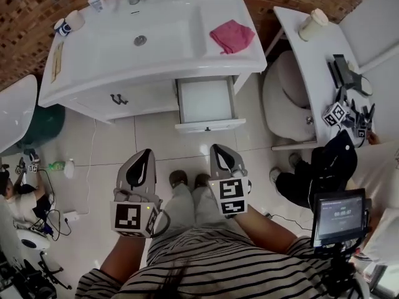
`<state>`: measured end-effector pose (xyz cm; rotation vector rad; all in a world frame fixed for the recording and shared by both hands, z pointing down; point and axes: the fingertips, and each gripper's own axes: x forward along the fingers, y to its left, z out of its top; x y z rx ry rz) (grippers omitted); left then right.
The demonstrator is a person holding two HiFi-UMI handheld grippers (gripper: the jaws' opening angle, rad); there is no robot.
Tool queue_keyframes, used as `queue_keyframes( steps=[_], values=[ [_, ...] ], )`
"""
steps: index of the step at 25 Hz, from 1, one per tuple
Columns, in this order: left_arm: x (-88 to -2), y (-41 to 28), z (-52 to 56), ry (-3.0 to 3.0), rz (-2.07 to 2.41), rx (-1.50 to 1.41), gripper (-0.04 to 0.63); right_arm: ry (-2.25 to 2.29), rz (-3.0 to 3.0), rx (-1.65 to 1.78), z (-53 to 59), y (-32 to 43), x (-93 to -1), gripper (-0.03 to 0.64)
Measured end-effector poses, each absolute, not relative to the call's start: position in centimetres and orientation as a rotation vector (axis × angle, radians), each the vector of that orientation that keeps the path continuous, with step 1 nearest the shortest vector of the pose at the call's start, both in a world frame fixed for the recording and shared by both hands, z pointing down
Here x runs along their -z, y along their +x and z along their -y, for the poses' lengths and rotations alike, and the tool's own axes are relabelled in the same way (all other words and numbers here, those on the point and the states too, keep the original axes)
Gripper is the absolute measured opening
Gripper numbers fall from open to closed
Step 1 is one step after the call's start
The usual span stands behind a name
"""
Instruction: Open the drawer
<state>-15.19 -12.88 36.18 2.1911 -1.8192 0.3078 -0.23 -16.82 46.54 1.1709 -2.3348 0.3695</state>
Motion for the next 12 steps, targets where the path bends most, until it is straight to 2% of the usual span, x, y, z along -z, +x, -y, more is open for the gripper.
queue_keyframes(
  steps=[5, 12],
  values=[
    [-30.6, -13.5, 8.9, 2.246, 1.849, -0.28, 0.015, 1.186, 2.44, -0.293, 12.9, 1.4, -37.6, 0.002],
    [-27.7, -11.2, 1.6, 2.35, 1.86, -0.236, 0.015, 1.244, 2.452, -0.211, 4.5, 4.5, -33.7, 0.002]
  ],
)
